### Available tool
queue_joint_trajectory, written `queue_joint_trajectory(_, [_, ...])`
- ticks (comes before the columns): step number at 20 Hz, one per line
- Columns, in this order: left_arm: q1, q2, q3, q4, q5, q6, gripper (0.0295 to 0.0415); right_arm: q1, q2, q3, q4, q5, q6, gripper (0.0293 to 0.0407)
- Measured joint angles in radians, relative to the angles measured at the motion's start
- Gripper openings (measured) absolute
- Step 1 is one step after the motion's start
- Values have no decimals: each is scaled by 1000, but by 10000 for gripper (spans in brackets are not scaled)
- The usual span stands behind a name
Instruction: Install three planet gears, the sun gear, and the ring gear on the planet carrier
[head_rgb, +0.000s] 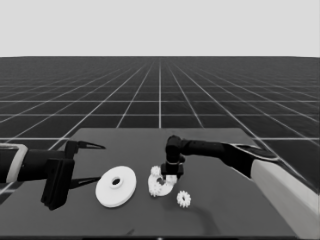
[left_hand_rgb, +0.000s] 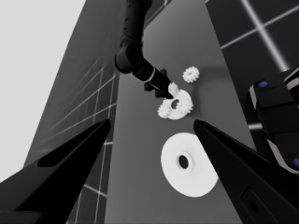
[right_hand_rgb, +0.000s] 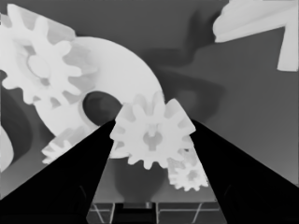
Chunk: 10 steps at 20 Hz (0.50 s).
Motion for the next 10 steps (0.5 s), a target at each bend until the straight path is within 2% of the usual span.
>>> queue_joint_trajectory(3, [0, 0, 0, 0, 0, 0, 385, -6, 2, -8, -6, 4, -5, 312])
queue_joint_trajectory(5, [0, 0, 0, 0, 0, 0, 385, -7, 3, -9, -7, 4, -5, 371])
queue_joint_trajectory(6, [0, 0, 0, 0, 0, 0, 385, -7, 3, -10, -7, 5, -5, 380])
queue_joint_trajectory(10, [0, 0, 0, 0, 0, 0, 385, -7, 3, -10, -7, 5, -6, 385])
